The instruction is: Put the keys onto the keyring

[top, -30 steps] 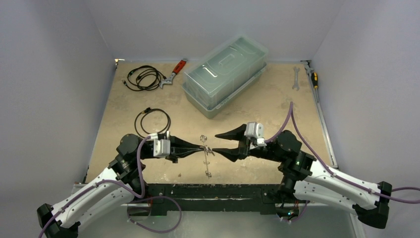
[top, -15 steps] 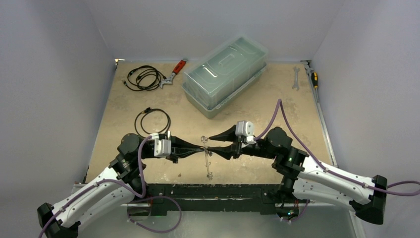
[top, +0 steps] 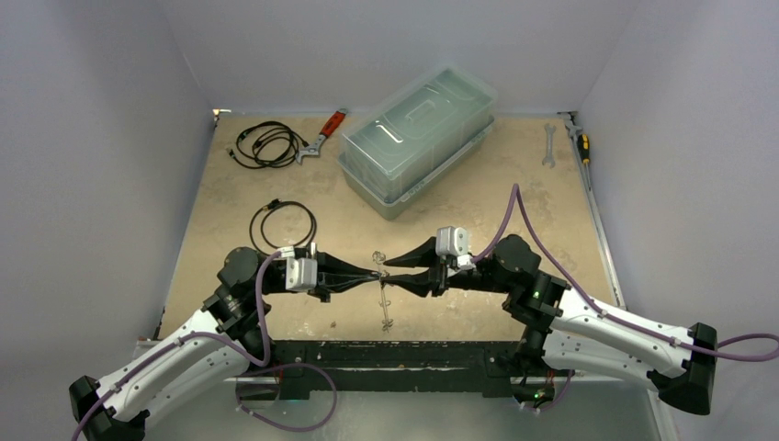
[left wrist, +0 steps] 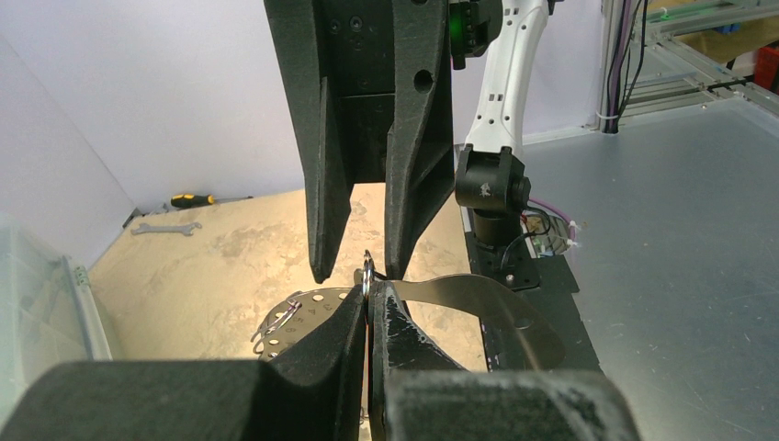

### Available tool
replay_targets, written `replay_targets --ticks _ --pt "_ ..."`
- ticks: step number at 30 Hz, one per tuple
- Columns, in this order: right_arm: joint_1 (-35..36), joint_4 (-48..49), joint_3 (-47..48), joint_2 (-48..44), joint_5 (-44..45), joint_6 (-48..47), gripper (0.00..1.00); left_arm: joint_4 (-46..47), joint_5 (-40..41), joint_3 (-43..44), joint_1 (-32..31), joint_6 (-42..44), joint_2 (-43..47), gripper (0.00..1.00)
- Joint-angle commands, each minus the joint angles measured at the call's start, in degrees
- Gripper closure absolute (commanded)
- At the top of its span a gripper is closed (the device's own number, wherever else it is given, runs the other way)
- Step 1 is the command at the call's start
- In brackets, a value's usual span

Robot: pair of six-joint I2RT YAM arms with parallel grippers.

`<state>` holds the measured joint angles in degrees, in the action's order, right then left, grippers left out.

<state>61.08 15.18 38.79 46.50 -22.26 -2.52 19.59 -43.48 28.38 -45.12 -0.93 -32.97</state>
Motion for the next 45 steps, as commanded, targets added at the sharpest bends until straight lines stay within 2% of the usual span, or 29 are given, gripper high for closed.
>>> replay_targets --ticks 1,18,21,25,28,33,37,41,43,45 --pt "0.0 3.9 2.5 0.4 -1.6 0.7 0.67 3.3 -0.1 1.4 0.2 -0.3 0.5 1.00" --pt "-0.1 5.5 3.0 4.1 -3.6 1.5 0.83 3.1 -0.4 1.4 0.1 0.0 -0.1 1.00" --pt "-0.1 3.0 4.3 5.8 -5.1 0.9 0.88 2.1 -0.4 1.6 0.2 0.6 -0.2 1.00" --pt "-0.1 -5.0 8.0 9.0 -7.1 -2.0 0.88 -3.3 -0.1 3.1 0.1 5.6 -0.3 1.00" --pt "-0.1 -8.4 9.5 10.2 -7.2 -3.2 0.90 -4.4 -0.2 3.2 0.2 6.4 -0.3 1.00" --pt "-0.1 -9.3 9.9 10.9 -7.8 -3.5 0.91 -5.2 -0.6 3.5 0.1 6.8 -1.1 1.00" --pt "-0.1 -8.8 10.0 11.9 -8.4 -3.5 1.00 -5.4 -0.8 3.5 0.1 6.8 -1.4 1.00" --pt "-0.1 -8.9 10.0 11.9 -7.8 -3.9 1.00 -7.0 -0.6 3.8 0.2 7.4 -1.7 1.00" --pt "-0.1 -10.2 10.2 11.3 -6.8 -4.5 1.00 -9.6 0.0 5.0 0.2 8.9 -2.0 0.87" --pt "-0.1 -12.4 10.9 11.1 -5.8 -5.4 1.00 -13.3 1.0 6.2 0.2 11.2 -2.3 0.69"
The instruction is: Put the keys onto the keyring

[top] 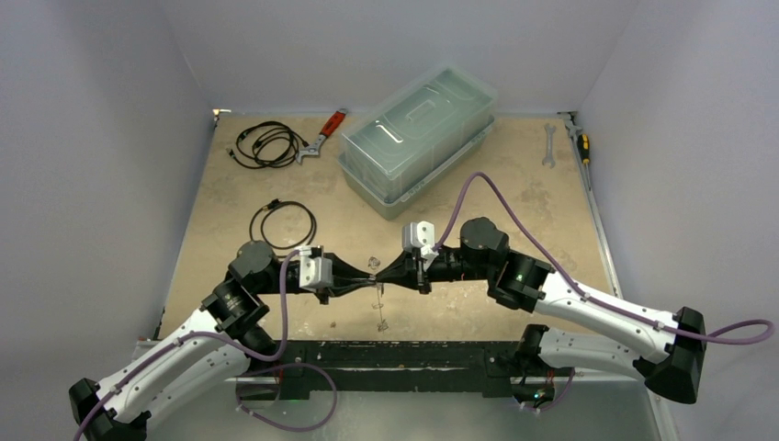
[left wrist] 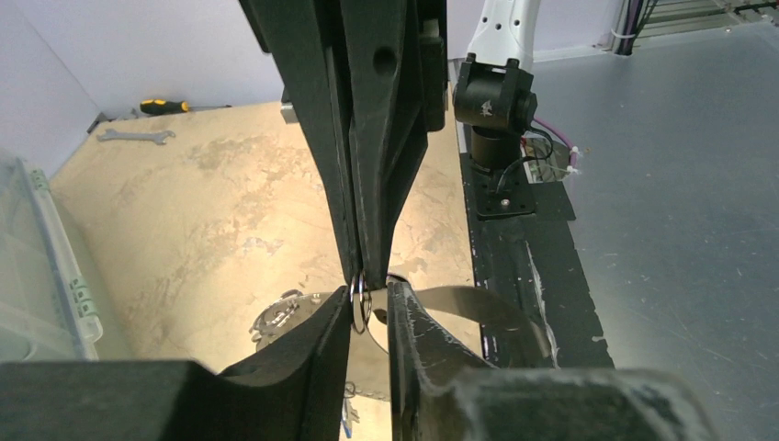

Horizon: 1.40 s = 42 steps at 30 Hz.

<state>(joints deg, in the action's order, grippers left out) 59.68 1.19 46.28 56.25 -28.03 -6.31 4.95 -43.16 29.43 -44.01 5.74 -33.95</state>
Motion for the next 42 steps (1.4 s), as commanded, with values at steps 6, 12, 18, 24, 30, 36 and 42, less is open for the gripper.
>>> replay_targets --ticks 6,12,18,24,30,36,42 --pt "1.3 -3.3 5.5 1.2 3.0 -3.4 1.00 -7.2 4.0 7.1 -0.9 9.5 -1.0 0.46" --pt "1.4 -8.2 8.6 1.9 6.3 -4.6 1.00 -13.8 6.6 8.5 -1.0 13.5 0.6 0.53" --pt "1.4 -14.7 12.7 5.0 8.9 -7.1 1.00 -20.3 5.5 11.3 -1.0 15.3 -1.0 0.55" --pt "1.4 -17.4 14.3 7.0 7.8 -8.5 1.00 -23.5 4.8 13.7 -1.0 17.1 -2.5 0.65" --pt "1.5 -18.8 15.0 7.3 7.1 -8.9 1.00 -26.3 6.1 15.9 -1.0 18.6 -3.5 0.66" --pt "1.8 -18.6 14.8 7.4 6.3 -9.2 1.00 -27.0 5.4 15.9 -0.9 19.1 -5.5 0.66" --pt "2.3 -18.1 14.2 7.1 5.3 -9.2 1.00 -25.9 4.6 15.4 -1.0 18.8 -8.3 0.70"
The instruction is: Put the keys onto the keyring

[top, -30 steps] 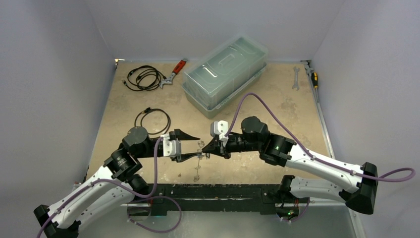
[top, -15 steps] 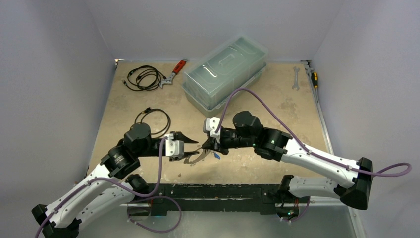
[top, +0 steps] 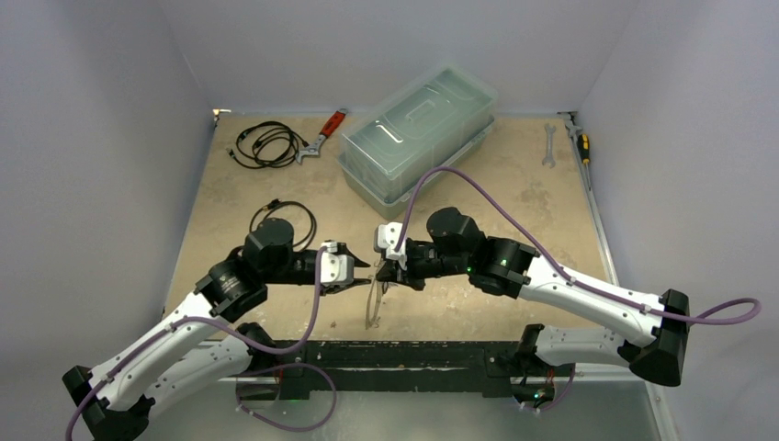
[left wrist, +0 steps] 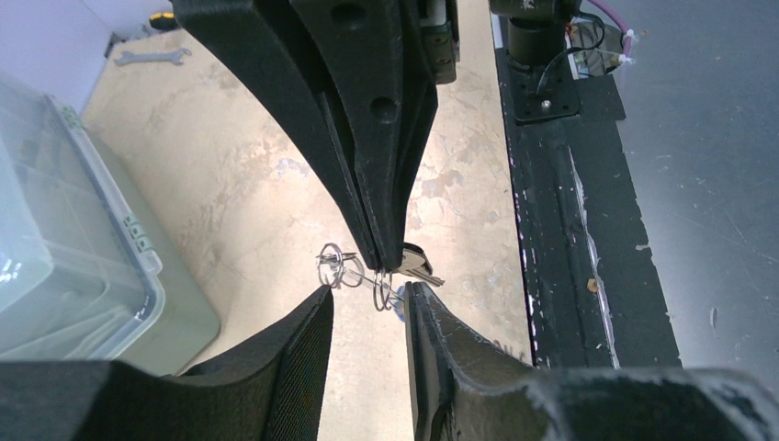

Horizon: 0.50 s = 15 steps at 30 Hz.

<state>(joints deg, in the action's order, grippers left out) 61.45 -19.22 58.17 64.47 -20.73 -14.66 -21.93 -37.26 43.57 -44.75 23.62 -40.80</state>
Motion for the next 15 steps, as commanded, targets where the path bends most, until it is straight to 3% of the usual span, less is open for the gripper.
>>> replay_targets --ticks 1,15 --pt "0.6 2.4 2.3 -1.1 -2.1 -0.9 1.00 1.2 -1.3 1.3 -0.3 0.6 -1.8 0.71" --pt "1.0 3.2 1.5 -1.3 -3.3 -1.0 1.00 2.8 -2.4 0.2 -0.3 -0.3 -3.6 0.84"
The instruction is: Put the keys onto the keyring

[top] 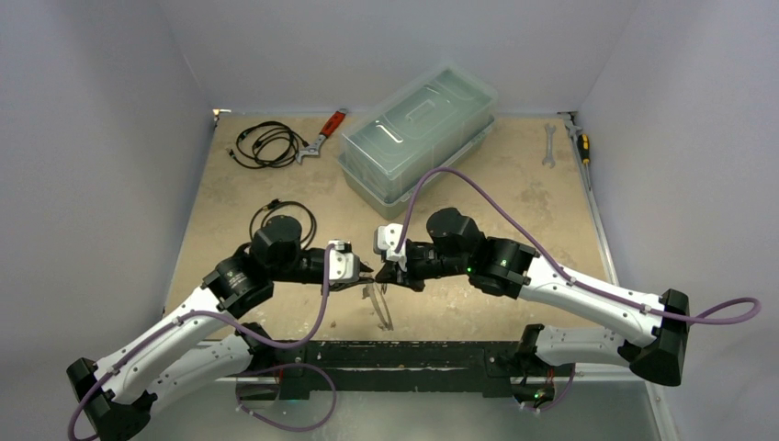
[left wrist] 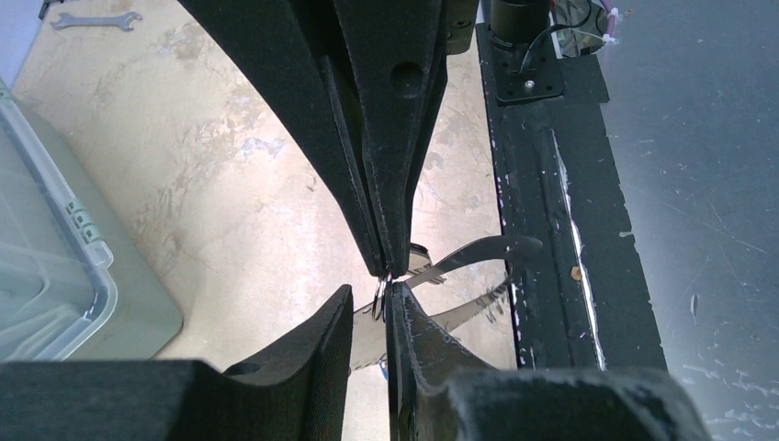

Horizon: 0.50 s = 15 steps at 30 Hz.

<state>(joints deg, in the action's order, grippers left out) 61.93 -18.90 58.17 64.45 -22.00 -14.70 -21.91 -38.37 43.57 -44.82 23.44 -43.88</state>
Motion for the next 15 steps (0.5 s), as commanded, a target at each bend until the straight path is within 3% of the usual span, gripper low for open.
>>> replay_targets --ticks 1,8,15 --pt "0.6 2.9 1.5 -1.3 -2.1 -0.9 1.00 2.8 -1.3 0.2 -0.3 -0.1 -0.7 0.85" --pt "0.8 2.7 1.5 -1.1 -2.8 -1.0 1.00 3.0 -1.9 0.1 -0.2 -0.3 -2.1 1.00" --pt "1.0 2.2 1.7 -0.5 -3.0 -1.3 1.00 3.7 -1.1 -0.1 -0.2 -1.6 -2.0 1.00"
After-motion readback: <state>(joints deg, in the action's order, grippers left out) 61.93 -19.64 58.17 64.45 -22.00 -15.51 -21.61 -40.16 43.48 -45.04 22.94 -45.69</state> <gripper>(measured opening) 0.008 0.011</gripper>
